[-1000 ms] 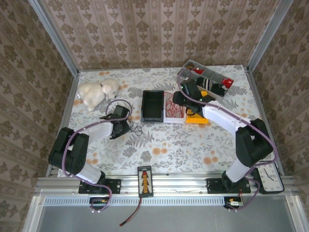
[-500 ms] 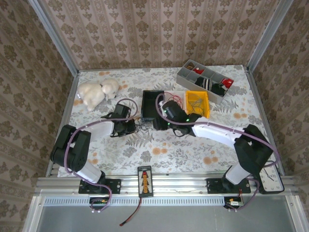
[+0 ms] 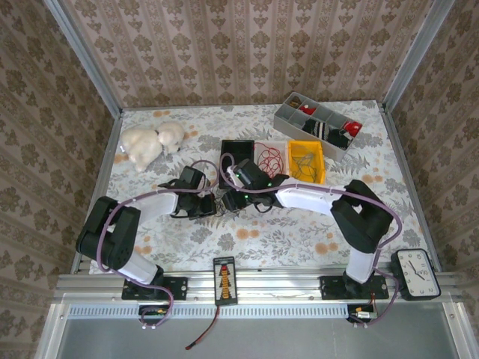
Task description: Untangle the cables
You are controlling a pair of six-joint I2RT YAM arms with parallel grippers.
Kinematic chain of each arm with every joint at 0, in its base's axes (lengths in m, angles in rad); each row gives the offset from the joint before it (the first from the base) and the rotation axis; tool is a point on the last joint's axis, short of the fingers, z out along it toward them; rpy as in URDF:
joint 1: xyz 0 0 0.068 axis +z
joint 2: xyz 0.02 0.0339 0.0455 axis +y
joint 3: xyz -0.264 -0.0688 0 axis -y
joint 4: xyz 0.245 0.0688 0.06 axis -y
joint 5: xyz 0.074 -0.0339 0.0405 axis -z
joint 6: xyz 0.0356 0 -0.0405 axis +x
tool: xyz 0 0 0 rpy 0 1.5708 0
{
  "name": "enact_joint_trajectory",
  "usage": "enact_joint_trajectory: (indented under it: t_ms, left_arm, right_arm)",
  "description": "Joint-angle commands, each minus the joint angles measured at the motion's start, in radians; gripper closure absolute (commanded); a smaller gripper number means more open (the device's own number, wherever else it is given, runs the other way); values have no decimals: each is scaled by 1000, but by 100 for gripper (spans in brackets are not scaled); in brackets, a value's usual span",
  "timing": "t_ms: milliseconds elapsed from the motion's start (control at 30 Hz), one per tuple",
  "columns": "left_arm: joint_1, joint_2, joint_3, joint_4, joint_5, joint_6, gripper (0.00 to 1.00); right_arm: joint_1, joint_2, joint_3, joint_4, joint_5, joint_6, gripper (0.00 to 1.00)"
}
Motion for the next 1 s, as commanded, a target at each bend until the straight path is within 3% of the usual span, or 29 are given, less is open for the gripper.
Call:
enact_joint_trajectory:
  t_ms: [0,200,300,400,467,567,767,967]
  left_arm:
    - [-3,-19,3,-28,7,16,100]
    - [0,-2,15,-32,-11,13,100]
    - [0,3,18,-31,-20,11,100]
    - [4,3,21,-42,-47,6,100]
    - [7,-3,28,-75,-114,-16,100]
    - [14,-24,26,-98,-191,-53,100]
    - [83,-99,-20,-46,-216,-102,100]
    - [126,-156,-53,-77,-288,-150,100]
  right_arm:
    - [2,46,34,-51,-19,-27,57]
    - [2,52,11,-48,-23,-23,59]
    - [1,55,0,-49,-16,-21,65]
    - [-6,47,-11,-50,16,-10,90]
    - [-18,22,-33,-52,68,6,100]
    - [-47,-39,-85,-68,173,54,100]
    - [-142,-230,-225,-215,458,243,100]
    - [-329,-433,-385,-331,547,426,100]
